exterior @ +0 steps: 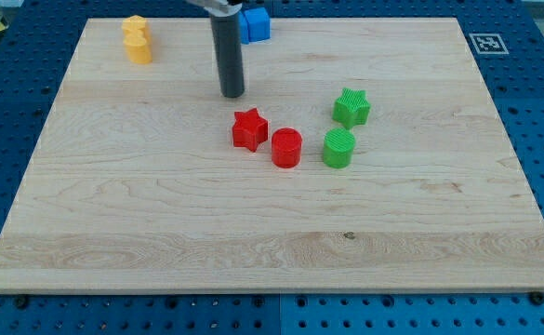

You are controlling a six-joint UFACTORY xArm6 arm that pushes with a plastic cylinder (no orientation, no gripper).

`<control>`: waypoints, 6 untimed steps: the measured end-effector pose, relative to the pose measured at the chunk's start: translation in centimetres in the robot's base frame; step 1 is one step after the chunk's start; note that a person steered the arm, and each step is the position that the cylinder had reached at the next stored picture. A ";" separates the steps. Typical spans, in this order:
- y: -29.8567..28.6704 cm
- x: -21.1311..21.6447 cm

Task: Nudge the green star a bit left

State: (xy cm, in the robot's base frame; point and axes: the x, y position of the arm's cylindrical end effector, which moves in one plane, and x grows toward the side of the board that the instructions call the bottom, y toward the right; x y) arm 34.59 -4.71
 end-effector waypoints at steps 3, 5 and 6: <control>21.4 -0.6; 24.4 4.2; 22.8 4.8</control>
